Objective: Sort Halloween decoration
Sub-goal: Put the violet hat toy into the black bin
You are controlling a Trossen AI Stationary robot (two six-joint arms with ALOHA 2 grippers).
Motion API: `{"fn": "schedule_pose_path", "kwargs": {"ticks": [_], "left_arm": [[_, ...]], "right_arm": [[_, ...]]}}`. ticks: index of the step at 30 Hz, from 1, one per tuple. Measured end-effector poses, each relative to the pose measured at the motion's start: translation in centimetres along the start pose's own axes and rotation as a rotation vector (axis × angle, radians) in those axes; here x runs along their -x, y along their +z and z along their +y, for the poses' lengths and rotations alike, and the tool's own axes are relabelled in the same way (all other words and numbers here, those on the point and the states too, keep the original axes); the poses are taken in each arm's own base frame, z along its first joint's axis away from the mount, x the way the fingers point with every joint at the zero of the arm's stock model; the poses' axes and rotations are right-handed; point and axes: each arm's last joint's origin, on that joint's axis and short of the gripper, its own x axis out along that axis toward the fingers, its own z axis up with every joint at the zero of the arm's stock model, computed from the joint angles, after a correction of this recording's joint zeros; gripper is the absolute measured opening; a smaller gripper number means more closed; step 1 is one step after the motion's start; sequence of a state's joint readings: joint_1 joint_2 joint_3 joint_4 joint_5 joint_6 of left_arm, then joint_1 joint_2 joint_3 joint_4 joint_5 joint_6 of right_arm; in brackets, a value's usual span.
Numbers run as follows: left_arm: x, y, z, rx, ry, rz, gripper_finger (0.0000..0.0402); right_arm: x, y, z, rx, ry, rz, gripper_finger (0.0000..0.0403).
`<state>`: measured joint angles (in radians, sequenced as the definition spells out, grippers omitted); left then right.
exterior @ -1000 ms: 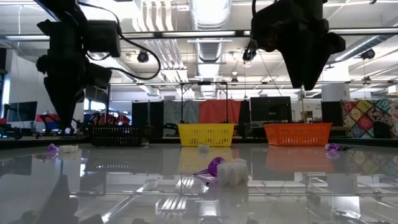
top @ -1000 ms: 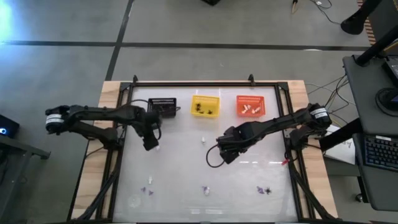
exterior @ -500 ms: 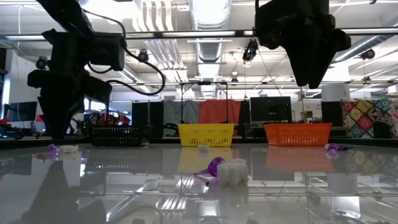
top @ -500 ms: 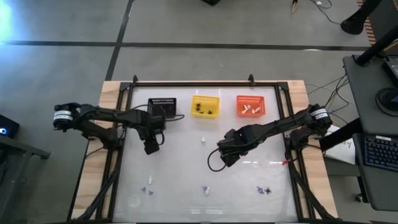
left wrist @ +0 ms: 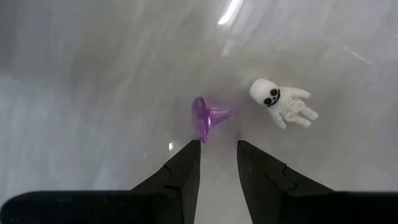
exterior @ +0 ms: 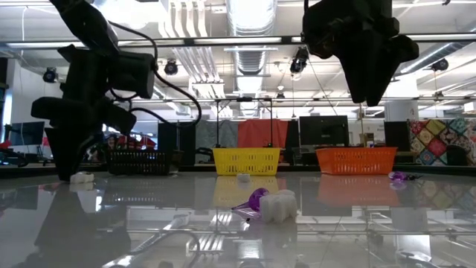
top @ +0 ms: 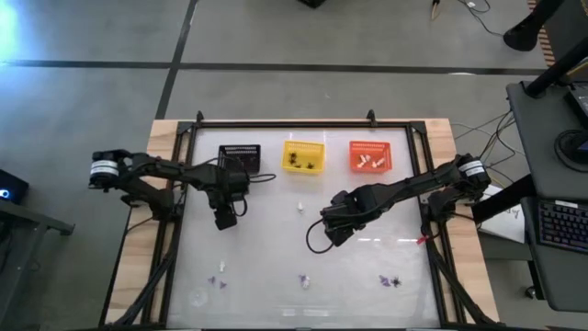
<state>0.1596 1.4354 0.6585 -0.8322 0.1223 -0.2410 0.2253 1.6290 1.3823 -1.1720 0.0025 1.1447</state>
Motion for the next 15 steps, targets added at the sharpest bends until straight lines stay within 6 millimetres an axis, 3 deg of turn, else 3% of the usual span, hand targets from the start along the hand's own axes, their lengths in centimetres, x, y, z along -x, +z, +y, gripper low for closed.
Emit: {"fn": "schedule_pose_path", "kwargs": {"ticks": [15], "left_arm": [[1.1,-0.1,0.0,-0.041,0.013,-0.093,0.0091]], "right_arm": [[0.0,0.0,0.1,-0.001,0.010,-0.004,0.0156]]}}
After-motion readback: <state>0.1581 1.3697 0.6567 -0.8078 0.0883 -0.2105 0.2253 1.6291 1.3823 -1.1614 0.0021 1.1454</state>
